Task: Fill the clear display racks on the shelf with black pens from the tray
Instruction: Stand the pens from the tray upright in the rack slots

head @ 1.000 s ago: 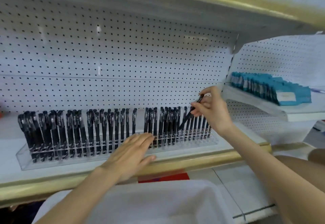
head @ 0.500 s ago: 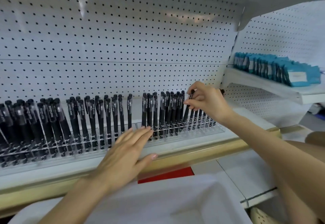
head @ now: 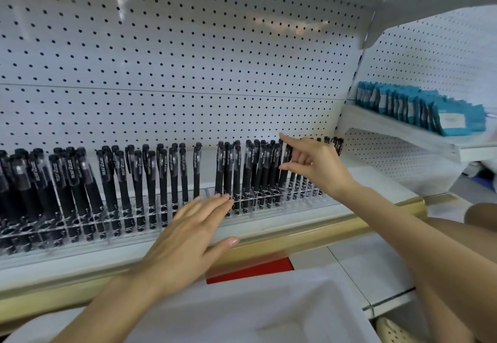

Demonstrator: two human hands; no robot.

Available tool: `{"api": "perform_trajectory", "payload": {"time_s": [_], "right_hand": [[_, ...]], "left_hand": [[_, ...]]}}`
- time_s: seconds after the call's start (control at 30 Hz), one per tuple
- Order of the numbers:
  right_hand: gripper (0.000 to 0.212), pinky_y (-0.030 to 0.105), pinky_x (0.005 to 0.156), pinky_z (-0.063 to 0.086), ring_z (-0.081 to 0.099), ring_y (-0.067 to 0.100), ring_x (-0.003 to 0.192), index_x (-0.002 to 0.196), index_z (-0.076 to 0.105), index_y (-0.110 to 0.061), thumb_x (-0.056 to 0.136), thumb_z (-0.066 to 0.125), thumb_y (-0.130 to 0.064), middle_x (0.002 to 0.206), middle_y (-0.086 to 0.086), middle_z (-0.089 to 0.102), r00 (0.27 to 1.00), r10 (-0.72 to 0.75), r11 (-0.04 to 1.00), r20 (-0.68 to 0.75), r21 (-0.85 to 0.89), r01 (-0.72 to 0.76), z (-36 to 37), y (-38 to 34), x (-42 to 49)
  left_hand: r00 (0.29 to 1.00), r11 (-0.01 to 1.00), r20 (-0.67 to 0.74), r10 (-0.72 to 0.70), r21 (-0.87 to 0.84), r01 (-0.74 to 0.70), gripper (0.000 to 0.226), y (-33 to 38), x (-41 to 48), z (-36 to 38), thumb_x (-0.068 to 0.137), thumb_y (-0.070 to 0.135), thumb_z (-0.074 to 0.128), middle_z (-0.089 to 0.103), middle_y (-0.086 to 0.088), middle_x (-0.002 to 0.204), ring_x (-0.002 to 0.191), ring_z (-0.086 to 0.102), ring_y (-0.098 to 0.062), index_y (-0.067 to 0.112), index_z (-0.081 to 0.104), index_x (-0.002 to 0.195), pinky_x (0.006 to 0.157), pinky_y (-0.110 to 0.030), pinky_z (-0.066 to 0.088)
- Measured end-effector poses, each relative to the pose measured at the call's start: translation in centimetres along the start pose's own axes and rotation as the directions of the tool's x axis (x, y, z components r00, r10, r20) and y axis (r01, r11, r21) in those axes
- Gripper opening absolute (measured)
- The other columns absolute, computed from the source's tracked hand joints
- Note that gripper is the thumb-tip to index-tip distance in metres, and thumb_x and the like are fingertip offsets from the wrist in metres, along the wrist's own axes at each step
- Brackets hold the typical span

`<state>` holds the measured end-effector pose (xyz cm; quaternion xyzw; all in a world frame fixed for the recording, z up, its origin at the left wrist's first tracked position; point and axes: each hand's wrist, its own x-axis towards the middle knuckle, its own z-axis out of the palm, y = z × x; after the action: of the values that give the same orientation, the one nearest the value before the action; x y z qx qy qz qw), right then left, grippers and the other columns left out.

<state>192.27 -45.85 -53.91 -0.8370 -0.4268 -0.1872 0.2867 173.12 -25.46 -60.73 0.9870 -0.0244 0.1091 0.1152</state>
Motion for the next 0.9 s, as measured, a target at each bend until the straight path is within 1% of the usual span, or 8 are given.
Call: {"api": "perform_trajectory", "payload": {"time_s": [0.17, 0.27, 0.4, 0.5, 0.6, 0.73, 0.8, 0.9], "right_hand": [[0.075, 0.002, 0.069, 0.043, 0.055, 0.003, 0.061, 0.147, 0.036, -0.018, 0.081, 0.072, -0.027, 0.077, -0.001, 0.063, 0.996, 0.062, 0.998, 0.067, -0.013, -0.061, -0.4, -0.4, -0.1], [0.072, 0.016, 0.070, 0.048, 0.054, 0.007, 0.063, 0.150, 0.028, -0.017, 0.089, 0.065, -0.029, 0.076, 0.003, 0.060, 0.992, 0.116, 0.991, 0.045, -0.076, -0.112, -1.5, -1.9, -1.1], [0.049, 0.018, 0.065, 0.044, 0.049, 0.004, 0.059, 0.138, 0.044, -0.018, 0.093, 0.060, -0.029, 0.072, 0.001, 0.055, 0.997, 0.070, 0.994, 0.045, -0.082, -0.066, -2.8, -5.6, -5.0], [0.032, 0.009, 0.058, 0.039, 0.051, -0.001, 0.060, 0.120, 0.059, -0.016, 0.092, 0.061, -0.031, 0.075, -0.003, 0.057, 0.972, 0.049, 0.999, 0.231, 0.006, -0.052, -2.3, -9.1, -10.0], [0.037, 0.008, 0.066, 0.040, 0.056, 0.000, 0.073, 0.117, 0.061, -0.020, 0.089, 0.060, -0.043, 0.089, -0.008, 0.059, 0.794, 0.078, 0.991, 0.603, 0.043, -0.130, -0.4, -12.4, -15.9], [0.071, 0.023, 0.097, 0.037, 0.044, 0.007, 0.114, 0.146, 0.026, -0.031, 0.086, 0.053, -0.059, 0.129, -0.006, 0.039, 0.261, 0.132, 0.961, 0.956, -0.059, -0.271, 2.7, -14.6, -22.9], [0.081, 0.030, 0.104, 0.038, 0.041, 0.013, 0.123, 0.147, 0.020, -0.029, 0.083, 0.060, -0.060, 0.130, -0.005, 0.035, 0.239, 0.140, 0.947, 0.961, -0.059, -0.315, 4.2, -14.9, -25.2], [0.080, 0.029, 0.098, 0.041, 0.043, 0.013, 0.115, 0.136, 0.029, -0.024, 0.076, 0.072, -0.055, 0.117, -0.009, 0.038, 0.371, 0.166, 0.922, 0.914, -0.011, -0.387, 5.8, -15.2, -27.1]], "left_hand": [[0.999, 0.999, 0.045, 0.007, 0.053, -0.009, 0.074, 0.1, 0.0, -0.4, 0.085, 0.069, 0.014, -0.019, 0.022, 0.151, 0.136, -0.021, 0.000, 0.038, -0.013, 0.148, 0.107, -0.024, -0.021], [0.998, 0.994, 0.051, 0.019, 0.104, -0.025, 0.072, 0.5, -0.2, -0.8, 0.091, 0.064, 0.018, -0.022, 0.016, 0.152, 0.132, -0.030, -0.002, 0.033, -0.015, 0.147, 0.100, -0.022, -0.030], [0.996, 0.990, -0.022, 0.083, 0.118, -0.079, 0.068, 1.6, -2.0, -0.6, 0.094, 0.057, 0.021, -0.015, 0.011, 0.155, 0.143, -0.016, -0.006, 0.029, -0.005, 0.150, 0.105, -0.023, -0.025], [0.995, 0.994, -0.025, 0.096, 0.061, -0.095, 0.064, 2.7, -4.4, -0.7, 0.095, 0.050, 0.028, 0.005, 0.008, 0.159, 0.147, 0.006, -0.012, 0.027, 0.012, 0.152, 0.116, -0.029, -0.005], [0.994, 0.994, -0.026, 0.105, 0.031, -0.104, 0.065, 2.9, -7.2, -0.4, 0.092, 0.052, 0.029, 0.031, 0.000, 0.154, 0.141, 0.030, -0.018, 0.020, 0.030, 0.149, 0.117, -0.035, 0.021], [0.996, 0.995, 0.013, 0.086, 0.044, -0.087, 0.068, 2.5, -10.7, 1.5, 0.091, 0.057, 0.027, 0.041, -0.002, 0.147, 0.133, 0.038, -0.023, 0.021, 0.033, 0.148, 0.110, -0.037, 0.028], [0.997, 0.993, -0.023, 0.071, 0.095, -0.069, 0.069, 1.9, -11.5, 2.3, 0.092, 0.059, 0.024, 0.042, -0.004, 0.144, 0.130, 0.039, -0.024, 0.021, 0.032, 0.149, 0.106, -0.036, 0.027], [0.994, 0.985, -0.100, 0.050, 0.167, -0.033, 0.072, 1.4, -11.6, 2.9, 0.091, 0.062, 0.021, 0.051, -0.008, 0.131, 0.117, 0.045, -0.027, 0.017, 0.036, 0.146, 0.093, -0.033, 0.027]]}}
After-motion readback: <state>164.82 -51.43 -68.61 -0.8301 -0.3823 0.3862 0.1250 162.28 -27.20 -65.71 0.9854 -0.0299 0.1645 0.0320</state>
